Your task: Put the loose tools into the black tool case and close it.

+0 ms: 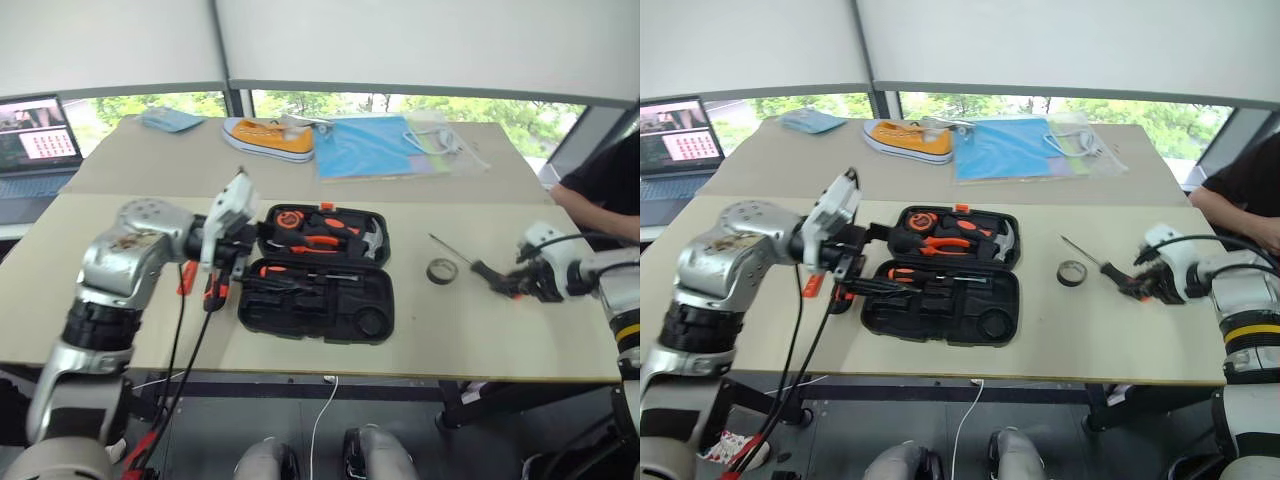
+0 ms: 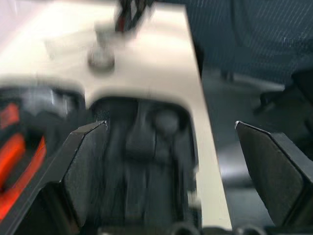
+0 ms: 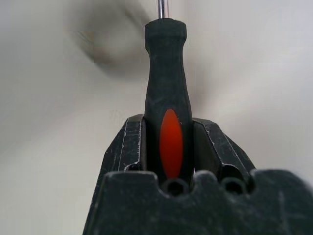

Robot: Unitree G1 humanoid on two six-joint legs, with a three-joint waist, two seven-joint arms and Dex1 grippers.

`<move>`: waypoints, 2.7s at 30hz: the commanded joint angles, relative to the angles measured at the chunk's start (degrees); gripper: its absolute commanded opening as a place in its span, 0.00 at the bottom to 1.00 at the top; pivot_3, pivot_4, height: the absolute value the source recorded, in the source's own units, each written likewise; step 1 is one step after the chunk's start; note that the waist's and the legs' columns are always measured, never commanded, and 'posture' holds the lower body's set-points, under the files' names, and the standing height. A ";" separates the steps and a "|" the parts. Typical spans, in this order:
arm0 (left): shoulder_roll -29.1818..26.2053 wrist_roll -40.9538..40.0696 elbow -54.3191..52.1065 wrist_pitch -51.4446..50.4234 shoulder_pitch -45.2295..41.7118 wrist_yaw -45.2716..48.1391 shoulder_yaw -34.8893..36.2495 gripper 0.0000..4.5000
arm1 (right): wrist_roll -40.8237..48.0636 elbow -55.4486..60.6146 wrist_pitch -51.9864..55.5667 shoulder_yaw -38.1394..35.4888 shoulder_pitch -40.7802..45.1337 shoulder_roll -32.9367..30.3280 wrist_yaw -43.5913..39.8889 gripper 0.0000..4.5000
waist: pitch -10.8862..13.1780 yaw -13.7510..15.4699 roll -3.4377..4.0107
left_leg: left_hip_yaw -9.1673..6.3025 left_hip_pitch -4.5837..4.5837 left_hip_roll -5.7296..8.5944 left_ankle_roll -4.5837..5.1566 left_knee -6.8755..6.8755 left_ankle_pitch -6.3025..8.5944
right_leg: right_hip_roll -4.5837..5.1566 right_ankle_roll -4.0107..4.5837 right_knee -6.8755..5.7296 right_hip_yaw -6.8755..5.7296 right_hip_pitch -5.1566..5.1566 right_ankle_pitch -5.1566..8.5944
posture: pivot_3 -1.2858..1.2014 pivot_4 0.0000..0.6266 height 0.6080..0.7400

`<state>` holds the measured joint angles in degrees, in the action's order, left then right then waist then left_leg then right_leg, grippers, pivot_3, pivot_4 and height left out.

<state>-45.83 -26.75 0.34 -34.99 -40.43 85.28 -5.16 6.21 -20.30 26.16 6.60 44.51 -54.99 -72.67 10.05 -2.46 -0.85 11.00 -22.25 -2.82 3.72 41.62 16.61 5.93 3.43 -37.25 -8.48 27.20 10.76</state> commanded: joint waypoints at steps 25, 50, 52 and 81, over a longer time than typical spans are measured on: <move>-5.53 -1.27 -2.69 2.02 1.05 -1.26 3.01 1.00 | -5.74 15.21 3.27 18.59 6.11 17.87 0.25 0.22 | -0.02 1.36 -0.07 | 0.03 -0.84 0.24 -0.09 0.24 -0.12 | 0.03 0.08 -0.48 -0.11 0.95 0.00 | 0.52 0.24 0.84; -4.76 -0.15 -1.23 2.78 -0.32 -2.02 2.41 1.00 | -0.71 14.80 11.42 12.03 8.16 25.31 6.68 0.69 | -0.02 1.40 -0.07 | 0.06 -0.81 0.20 -0.11 0.25 -0.13 | -0.29 0.11 -0.52 -0.08 0.95 0.00 | 0.52 0.24 0.84; -4.84 -0.12 -1.10 2.90 -0.29 -2.05 2.42 1.00 | -0.69 14.60 11.32 12.24 8.02 25.98 7.24 0.53 | -0.02 1.41 -0.07 | 0.06 -0.82 0.20 -0.11 0.25 -0.13 | -0.30 0.12 -0.52 -0.08 0.95 0.00 | 0.52 0.24 0.84; -4.92 0.14 -0.37 3.79 0.01 -2.81 2.75 1.00 | -1.92 13.96 7.92 11.46 6.62 28.48 12.07 0.01 | -0.08 1.31 -0.17 | 0.14 -0.63 0.18 -0.18 0.25 -0.17 | -0.33 0.16 -0.73 0.06 0.91 0.03 | 0.52 0.24 0.84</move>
<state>-50.23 -26.61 0.83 -32.52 -39.73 82.48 -3.41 1.97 -10.69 32.18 21.24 48.94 -26.02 -60.50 9.98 -1.14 -1.02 11.14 -22.90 -2.64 3.54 41.86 16.44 5.60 3.61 -37.99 -8.41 28.14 10.80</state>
